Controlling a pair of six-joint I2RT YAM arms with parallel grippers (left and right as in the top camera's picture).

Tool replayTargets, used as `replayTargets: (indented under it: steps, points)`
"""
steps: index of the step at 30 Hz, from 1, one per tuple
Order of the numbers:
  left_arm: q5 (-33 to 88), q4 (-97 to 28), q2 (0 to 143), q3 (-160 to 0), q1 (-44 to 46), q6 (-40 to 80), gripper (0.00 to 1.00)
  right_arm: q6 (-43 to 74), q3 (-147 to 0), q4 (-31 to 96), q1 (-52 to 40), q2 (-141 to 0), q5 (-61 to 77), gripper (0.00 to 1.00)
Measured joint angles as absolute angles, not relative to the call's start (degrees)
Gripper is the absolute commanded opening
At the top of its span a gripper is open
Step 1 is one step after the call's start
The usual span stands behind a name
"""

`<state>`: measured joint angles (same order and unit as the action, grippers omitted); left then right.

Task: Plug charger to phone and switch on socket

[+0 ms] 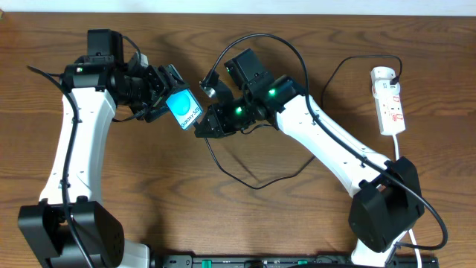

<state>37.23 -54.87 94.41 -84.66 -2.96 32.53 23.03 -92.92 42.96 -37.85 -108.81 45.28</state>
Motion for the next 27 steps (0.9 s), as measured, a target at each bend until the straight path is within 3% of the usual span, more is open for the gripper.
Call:
replayTargets:
  steps: [27]
  points:
    - [37.10, -54.08, 94.41, -84.66, -3.25, 32.51, 0.07, 26.76, -92.84, 40.95, -38.22, -108.81, 43.35, 0.01]
